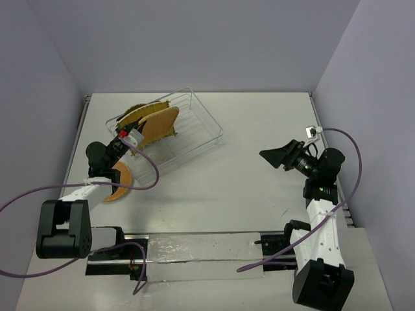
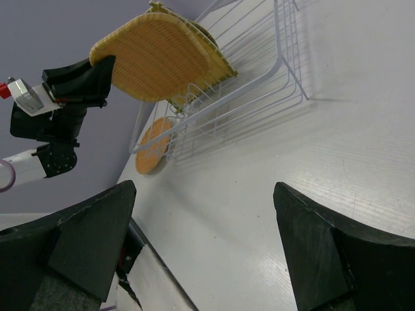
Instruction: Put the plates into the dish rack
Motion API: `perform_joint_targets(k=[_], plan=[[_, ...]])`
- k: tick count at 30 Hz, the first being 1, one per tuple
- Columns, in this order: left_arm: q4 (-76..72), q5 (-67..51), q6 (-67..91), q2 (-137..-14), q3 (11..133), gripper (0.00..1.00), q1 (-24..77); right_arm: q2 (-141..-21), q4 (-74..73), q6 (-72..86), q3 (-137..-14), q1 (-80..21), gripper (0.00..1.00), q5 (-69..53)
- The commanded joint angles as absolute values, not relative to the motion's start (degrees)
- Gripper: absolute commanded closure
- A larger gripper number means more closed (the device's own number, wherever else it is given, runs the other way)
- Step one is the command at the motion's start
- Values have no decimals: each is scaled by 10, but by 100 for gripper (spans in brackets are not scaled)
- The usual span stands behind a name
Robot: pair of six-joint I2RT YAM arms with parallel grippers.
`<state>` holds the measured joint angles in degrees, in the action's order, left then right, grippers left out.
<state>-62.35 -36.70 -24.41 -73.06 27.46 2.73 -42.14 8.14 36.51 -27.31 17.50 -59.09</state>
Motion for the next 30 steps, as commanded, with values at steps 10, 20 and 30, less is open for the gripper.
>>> perform_joint_targets(k=[10, 20, 30], plan=[[-716, -311, -245, -745, 242, 100, 19, -438, 110, 366, -284, 171, 6, -611], [-719, -306, -212, -734, 235, 100, 19, -441, 110, 373, -287, 166, 6, -612], [-616, -258, -187, -694, 231, 61, 18, -429, 110, 372, -280, 165, 6, -607]])
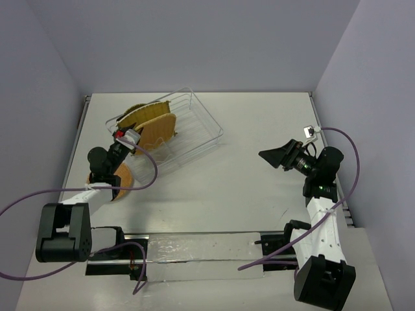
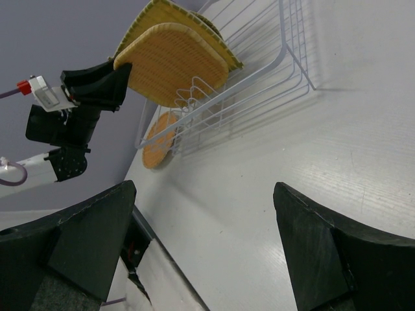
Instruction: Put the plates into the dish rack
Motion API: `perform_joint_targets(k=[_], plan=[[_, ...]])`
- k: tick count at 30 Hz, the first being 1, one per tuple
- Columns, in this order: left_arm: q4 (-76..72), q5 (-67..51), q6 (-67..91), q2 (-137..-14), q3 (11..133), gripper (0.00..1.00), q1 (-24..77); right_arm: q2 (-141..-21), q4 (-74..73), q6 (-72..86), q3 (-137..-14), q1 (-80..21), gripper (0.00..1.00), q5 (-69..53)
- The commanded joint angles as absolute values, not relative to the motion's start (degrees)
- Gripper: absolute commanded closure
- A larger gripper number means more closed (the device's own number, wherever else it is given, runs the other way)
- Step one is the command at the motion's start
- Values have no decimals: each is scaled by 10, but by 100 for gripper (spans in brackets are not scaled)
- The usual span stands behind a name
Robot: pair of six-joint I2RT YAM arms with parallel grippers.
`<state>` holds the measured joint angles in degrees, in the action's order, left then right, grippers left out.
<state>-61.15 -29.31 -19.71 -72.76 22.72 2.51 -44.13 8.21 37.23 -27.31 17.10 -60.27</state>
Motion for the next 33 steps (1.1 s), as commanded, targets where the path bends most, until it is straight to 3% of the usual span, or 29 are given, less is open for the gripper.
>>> perform_joint_targets(k=[1, 4, 8, 11, 14, 17, 27, 33], plan=[[-615, -260, -185, -693, 227, 55, 18, -426, 110, 372, -279, 165, 6, -605], [-607, -254, -176, -686, 226, 44, 18, -420, 110, 371, -276, 165, 6, -602], [-574, -256, -179, -676, 236, 39, 18, -419, 110, 372, -274, 165, 6, -604], [-548, -254, -166, -657, 251, 26, 18, -418, 110, 374, -274, 165, 6, -605], [-461, -287, -155, -630, 291, 12, 19, -411, 109, 376, -277, 165, 5, -604], [-341, -335, -137, -607, 352, 5, 18, -404, 110, 377, -280, 165, 4, -602], [-214, -287, -44, -631, 467, 1, 19, -396, 109, 377, -277, 164, 4, -599], [118, -408, -211, -758, 692, 2, 35, -414, 59, 341, -297, 152, 4, -594]])
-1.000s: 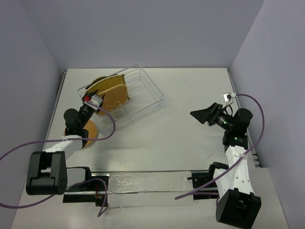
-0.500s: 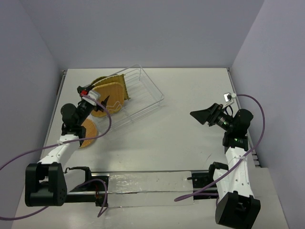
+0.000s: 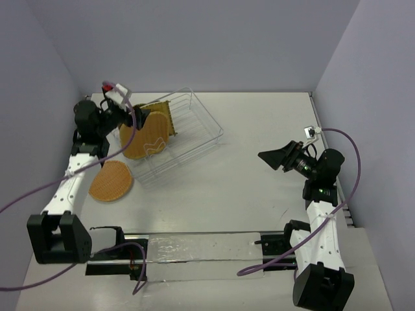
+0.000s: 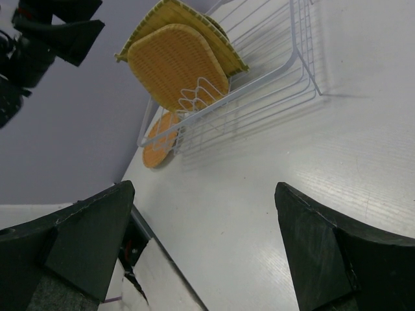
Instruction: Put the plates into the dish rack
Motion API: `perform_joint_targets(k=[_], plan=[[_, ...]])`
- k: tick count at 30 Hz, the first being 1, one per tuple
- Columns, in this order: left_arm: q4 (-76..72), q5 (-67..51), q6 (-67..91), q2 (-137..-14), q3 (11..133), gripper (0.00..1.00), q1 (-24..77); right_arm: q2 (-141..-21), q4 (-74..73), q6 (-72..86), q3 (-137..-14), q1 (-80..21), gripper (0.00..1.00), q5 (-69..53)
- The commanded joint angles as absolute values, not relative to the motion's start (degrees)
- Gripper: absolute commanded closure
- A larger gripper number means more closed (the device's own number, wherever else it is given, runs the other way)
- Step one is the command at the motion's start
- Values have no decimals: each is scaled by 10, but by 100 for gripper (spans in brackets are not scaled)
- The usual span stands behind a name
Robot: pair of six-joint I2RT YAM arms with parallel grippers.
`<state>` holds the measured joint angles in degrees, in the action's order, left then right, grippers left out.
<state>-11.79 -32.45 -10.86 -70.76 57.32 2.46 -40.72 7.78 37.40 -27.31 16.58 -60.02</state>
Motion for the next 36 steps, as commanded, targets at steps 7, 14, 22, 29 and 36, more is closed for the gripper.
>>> perform_joint_targets(k=[7, 14, 22, 29, 36], plan=[[242, -388, -377, -741, 752, 1, 98, -412, 14, 302, -305, 134, 4, -568], [387, -422, -482, -784, 830, 1, 100, -414, 4, 292, -310, 125, 4, -567], [556, -375, -516, -942, 1003, 1, 102, -418, -26, 280, -320, 121, 3, -556], [537, -309, -509, -973, 1019, 1, 121, -418, -47, 268, -322, 120, 3, -540], [491, -207, -464, -999, 1024, 1, 128, -419, -53, 263, -321, 119, 3, -528]])
